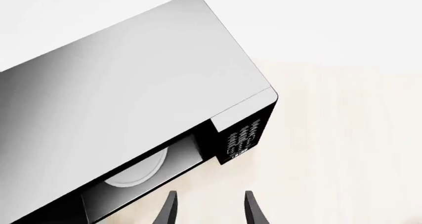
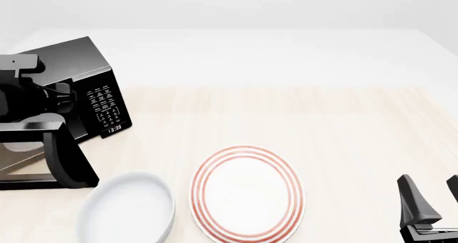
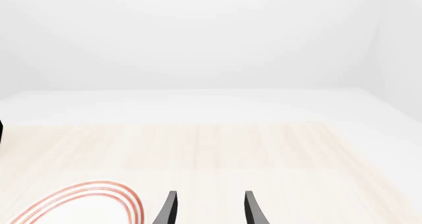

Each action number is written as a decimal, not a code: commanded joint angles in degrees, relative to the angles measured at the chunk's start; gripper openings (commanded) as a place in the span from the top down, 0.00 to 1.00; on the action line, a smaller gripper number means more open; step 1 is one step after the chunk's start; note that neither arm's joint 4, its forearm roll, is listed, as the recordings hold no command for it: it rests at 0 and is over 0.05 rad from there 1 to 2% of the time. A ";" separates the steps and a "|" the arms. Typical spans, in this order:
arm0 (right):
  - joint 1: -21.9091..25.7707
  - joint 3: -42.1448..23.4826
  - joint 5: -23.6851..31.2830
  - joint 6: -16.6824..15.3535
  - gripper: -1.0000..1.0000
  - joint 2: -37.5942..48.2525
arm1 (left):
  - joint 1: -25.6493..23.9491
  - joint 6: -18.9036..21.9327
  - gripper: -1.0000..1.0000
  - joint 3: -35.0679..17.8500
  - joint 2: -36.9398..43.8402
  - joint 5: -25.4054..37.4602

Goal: Open the microwave.

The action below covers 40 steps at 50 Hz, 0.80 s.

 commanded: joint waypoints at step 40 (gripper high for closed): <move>0.00 0.00 0.00 0.01 0.00 0.00 | 5.75 1.15 0.00 3.02 2.58 -3.27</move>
